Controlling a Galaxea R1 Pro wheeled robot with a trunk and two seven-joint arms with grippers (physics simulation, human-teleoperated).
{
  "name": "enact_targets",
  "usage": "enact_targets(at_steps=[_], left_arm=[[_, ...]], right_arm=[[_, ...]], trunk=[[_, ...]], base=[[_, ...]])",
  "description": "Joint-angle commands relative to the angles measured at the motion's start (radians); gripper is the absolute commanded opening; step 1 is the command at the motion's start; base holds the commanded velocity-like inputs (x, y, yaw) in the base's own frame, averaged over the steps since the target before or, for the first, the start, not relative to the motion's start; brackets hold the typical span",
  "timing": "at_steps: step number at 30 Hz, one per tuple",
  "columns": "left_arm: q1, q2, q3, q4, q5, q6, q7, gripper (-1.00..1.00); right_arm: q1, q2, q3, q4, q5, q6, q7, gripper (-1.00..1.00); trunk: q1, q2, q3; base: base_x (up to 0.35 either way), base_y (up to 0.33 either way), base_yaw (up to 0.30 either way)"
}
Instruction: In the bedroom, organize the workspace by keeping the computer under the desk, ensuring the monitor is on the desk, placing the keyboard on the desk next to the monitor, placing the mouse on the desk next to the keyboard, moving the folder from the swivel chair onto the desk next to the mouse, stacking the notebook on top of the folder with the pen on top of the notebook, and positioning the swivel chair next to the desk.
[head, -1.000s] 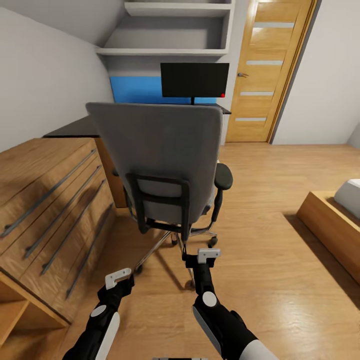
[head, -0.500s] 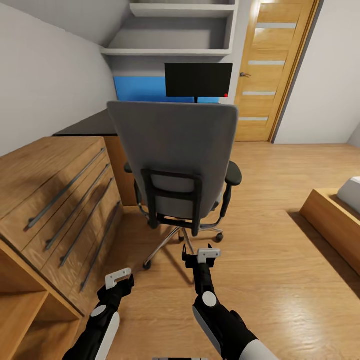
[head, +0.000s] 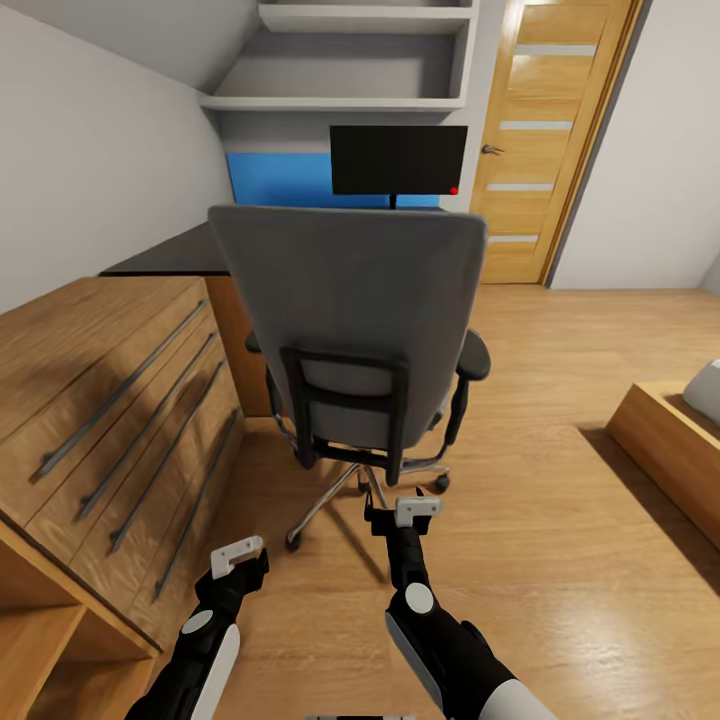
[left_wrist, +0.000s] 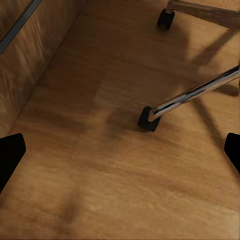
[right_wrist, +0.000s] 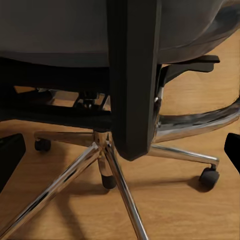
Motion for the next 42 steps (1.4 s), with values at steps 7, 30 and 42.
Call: enact_targets(at_steps=[7,30,42], left_arm=[[0.0,-0.001,0.001,-0.001,0.009,0.004,0.002,1.0],[0.0,-0.001,0.0,-0.001,0.009,0.004,0.002,1.0],[0.0,-0.001,0.001,-0.001,0.009,0.004,0.002,1.0]], right_arm=[[-0.001,-0.001,0.005,0.001,-0.01,-0.006,-0.004,1.0],[-0.001,-0.026,0.004,-0.001,-0.013,-0.006,-0.005,1.0],[-0.001,-0.026,0.003,-0.002,-0.013,-0.006,-0.005,1.0]], trunk=[[0.0,0.0,-0.001],[0.0,0.0,-0.001],[0.0,0.0,-0.001]], base=[[0.059,0.001,0.0],[0.09,0.0,0.0],[0.074,-0.021,0.0]])
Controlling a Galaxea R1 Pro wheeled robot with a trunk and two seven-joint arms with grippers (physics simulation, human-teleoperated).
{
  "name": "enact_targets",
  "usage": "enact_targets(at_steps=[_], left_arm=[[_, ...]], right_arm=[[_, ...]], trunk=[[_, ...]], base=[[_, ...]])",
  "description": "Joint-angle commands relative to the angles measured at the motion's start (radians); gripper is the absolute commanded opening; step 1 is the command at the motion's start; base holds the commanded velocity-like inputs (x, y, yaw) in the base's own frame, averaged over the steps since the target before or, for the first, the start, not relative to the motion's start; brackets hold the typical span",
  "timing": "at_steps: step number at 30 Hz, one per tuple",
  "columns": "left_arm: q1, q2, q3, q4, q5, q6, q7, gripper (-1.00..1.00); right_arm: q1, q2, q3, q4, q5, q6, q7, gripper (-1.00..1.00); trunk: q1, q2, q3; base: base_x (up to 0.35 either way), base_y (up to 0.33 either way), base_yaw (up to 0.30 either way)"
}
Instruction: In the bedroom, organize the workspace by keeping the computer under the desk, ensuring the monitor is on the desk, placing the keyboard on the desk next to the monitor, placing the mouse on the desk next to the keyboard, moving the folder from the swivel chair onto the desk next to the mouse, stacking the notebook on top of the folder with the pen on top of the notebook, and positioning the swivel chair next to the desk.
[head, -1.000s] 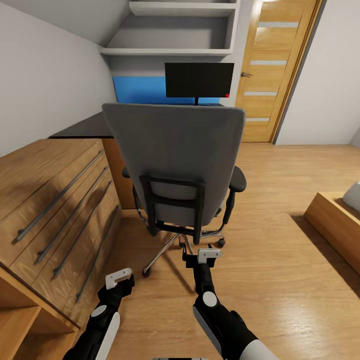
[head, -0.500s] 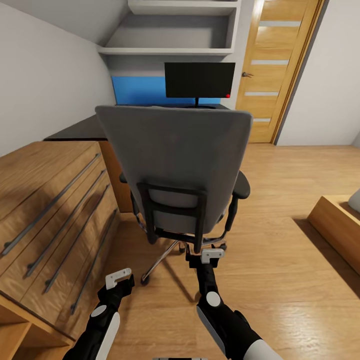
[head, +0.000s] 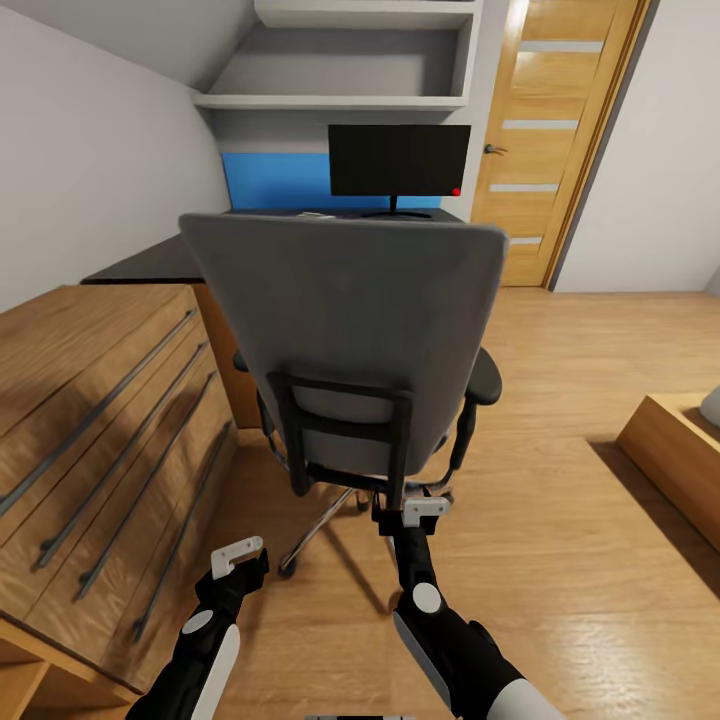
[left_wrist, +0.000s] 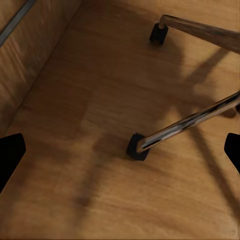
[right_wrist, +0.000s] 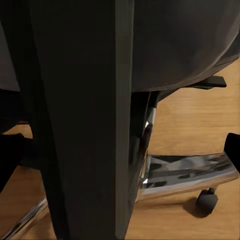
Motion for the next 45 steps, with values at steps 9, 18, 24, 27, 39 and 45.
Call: enact_targets(at_steps=[9,18,24,27,39,45], left_arm=[[0.0,-0.001,0.001,-0.002,0.009,0.004,0.003,1.0],[0.0,-0.001,0.001,-0.002,0.009,0.004,0.003,1.0],[0.0,-0.001,0.001,-0.002,0.009,0.004,0.003,1.0],[0.0,-0.001,0.001,-0.002,0.009,0.004,0.003,1.0],[0.0,-0.001,0.001,-0.002,0.009,0.004,0.003,1.0],[0.0,-0.001,0.001,0.0,0.009,0.004,0.002,1.0]], right_arm=[[-0.001,-0.001,0.005,0.0,-0.01,-0.006,-0.005,1.0],[-0.001,-0.001,0.005,0.0,-0.01,-0.006,-0.004,1.0],[-0.001,-0.001,0.006,0.0,-0.01,-0.006,-0.004,1.0],[-0.001,-0.001,0.006,0.0,-0.011,-0.006,-0.004,1.0],[-0.001,-0.001,0.008,0.0,-0.01,-0.006,-0.004,1.0],[-0.001,-0.001,0.008,0.0,-0.01,-0.006,-0.003,1.0]], trunk=[[0.0,0.0,-0.001],[0.0,0.0,-0.001],[0.0,0.0,-0.001],[0.0,0.0,-0.001],[0.0,0.0,-0.001],[0.0,0.0,-0.001]], base=[[0.029,-0.053,0.0],[0.002,-0.254,0.0],[0.0,-0.226,0.0],[0.0,-0.058,0.0],[0.0,-0.008,0.0],[-0.088,-0.001,0.0]])
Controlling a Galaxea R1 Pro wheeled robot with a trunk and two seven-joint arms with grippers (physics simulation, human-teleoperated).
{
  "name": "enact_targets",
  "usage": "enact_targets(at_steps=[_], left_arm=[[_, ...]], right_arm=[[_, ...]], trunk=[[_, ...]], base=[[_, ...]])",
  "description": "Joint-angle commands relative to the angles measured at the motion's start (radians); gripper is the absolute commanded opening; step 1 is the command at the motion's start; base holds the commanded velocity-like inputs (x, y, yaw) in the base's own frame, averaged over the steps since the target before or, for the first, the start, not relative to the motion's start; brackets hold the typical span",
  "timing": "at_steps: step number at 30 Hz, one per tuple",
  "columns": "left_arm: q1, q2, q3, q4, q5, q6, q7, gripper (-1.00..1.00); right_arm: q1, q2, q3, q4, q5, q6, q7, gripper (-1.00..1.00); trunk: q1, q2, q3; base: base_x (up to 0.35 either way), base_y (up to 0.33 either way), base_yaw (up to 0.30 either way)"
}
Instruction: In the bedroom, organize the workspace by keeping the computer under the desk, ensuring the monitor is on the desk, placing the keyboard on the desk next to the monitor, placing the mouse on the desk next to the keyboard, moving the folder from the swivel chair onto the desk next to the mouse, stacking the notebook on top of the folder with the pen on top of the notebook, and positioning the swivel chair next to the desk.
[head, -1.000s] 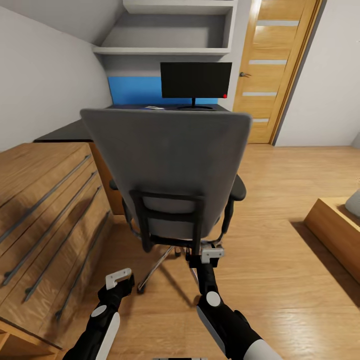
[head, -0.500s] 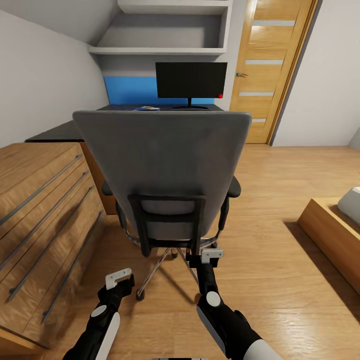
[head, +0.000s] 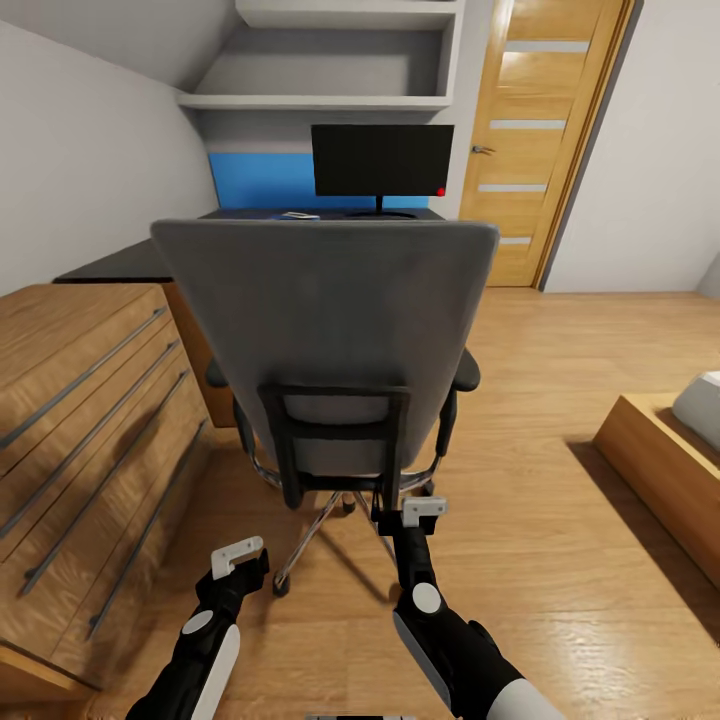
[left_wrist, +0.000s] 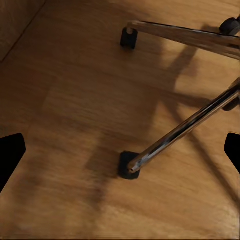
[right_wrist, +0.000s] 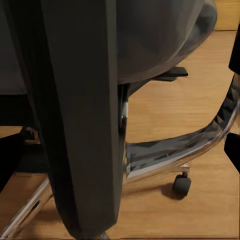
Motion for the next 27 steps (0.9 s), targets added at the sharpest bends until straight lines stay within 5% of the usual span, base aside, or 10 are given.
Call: enact_targets(at_steps=[1,8,18,27], left_arm=[[0.0,0.0,0.001,-0.001,0.009,0.004,0.002,1.0],[0.0,-0.001,0.0,0.027,0.008,-0.008,-0.061,1.0],[0.0,-0.002,-0.007,0.067,0.007,-0.157,-0.159,1.0],[0.0,-0.003,-0.112,0.096,0.005,-0.184,-0.163,1.0]], right_arm=[[-0.001,-0.001,0.005,0.001,-0.01,-0.006,-0.004,1.0],[-0.001,0.001,0.008,0.001,-0.01,-0.006,-0.004,1.0],[-0.001,0.001,0.007,0.003,-0.009,-0.006,-0.004,1.0],[-0.001,0.001,0.008,0.003,-0.007,-0.006,-0.005,1.0]], trunk=[[0.0,0.0,-0.001],[0.0,0.0,-0.001],[0.0,0.0,-0.001],[0.0,0.0,-0.001]], base=[[-0.143,0.0,0.0],[-0.069,0.0,0.0],[-0.009,0.0,0.0],[-0.001,0.0,0.0]])
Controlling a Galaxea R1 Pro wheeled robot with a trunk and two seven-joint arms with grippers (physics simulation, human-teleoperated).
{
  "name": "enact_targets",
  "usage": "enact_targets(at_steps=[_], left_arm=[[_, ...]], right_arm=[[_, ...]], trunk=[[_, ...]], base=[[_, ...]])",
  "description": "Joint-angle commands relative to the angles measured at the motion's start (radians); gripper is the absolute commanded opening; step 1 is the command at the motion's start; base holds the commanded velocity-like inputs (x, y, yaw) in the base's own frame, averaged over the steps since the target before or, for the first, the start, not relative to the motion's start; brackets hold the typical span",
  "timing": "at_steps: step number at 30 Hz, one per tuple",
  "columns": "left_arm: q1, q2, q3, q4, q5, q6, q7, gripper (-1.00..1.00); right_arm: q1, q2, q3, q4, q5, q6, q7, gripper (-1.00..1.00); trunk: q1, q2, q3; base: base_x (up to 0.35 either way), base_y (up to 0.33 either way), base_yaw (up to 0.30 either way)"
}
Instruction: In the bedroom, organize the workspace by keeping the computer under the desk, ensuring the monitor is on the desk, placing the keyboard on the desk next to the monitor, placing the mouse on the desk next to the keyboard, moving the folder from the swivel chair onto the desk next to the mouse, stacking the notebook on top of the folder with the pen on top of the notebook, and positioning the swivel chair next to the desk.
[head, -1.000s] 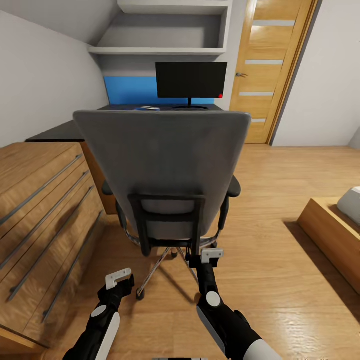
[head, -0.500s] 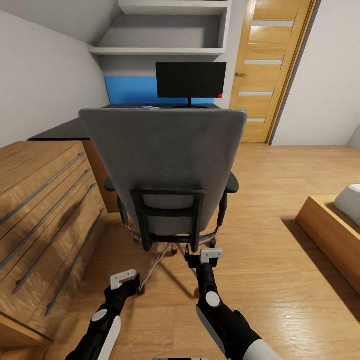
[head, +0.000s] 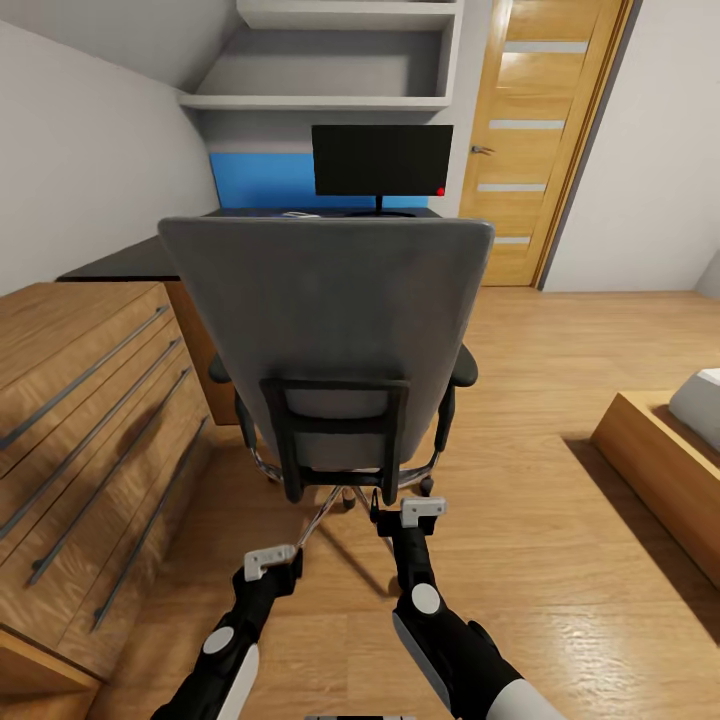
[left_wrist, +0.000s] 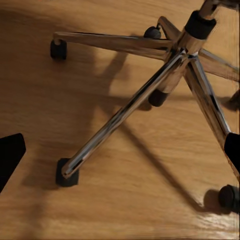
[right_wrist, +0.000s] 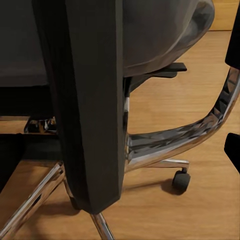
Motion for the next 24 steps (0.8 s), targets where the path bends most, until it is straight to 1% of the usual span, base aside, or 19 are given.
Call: enact_targets(at_steps=[1,4,7,9,10,16,24], left_arm=[[0.0,0.0,-0.014,-0.002,0.01,-0.001,0.007,1.0],[-0.001,-0.003,-0.034,-0.015,0.01,0.0,0.01,1.0],[-0.001,-0.006,-0.044,-0.038,0.01,0.009,0.012,1.0],[-0.002,-0.009,-0.048,-0.051,0.01,0.021,0.012,1.0],[-0.002,-0.016,-0.051,-0.061,0.01,0.036,0.013,1.0],[-0.003,-0.033,-0.054,-0.073,0.009,0.067,0.013,1.0],[-0.003,-0.036,-0.055,-0.075,0.009,0.07,0.011,1.0]], right_arm=[[-0.001,-0.001,0.005,0.0,-0.01,-0.006,-0.004,1.0],[0.0,-0.001,0.005,0.0,-0.01,-0.006,-0.005,1.0],[0.0,-0.002,0.005,0.0,-0.009,-0.006,-0.005,1.0],[0.0,-0.002,0.005,0.0,-0.009,-0.006,-0.005,1.0],[0.0,-0.002,0.005,0.0,-0.008,-0.006,-0.005,1.0],[0.0,-0.002,0.005,0.0,-0.008,-0.006,-0.005,1.0],[0.001,-0.003,0.004,0.001,-0.006,-0.006,-0.005,1.0]], trunk=[[0.0,0.0,-0.001],[0.0,0.0,-0.001],[0.0,0.0,-0.001],[0.0,0.0,-0.001],[0.0,0.0,-0.001],[0.0,0.0,-0.001],[0.0,0.0,-0.001]], base=[[0.0,0.0,0.0],[0.0,0.0,0.0],[0.0,0.0,0.0],[0.0,0.0,0.0],[0.0,0.0,0.0],[0.0,0.0,0.0],[0.0,0.0,0.0]])
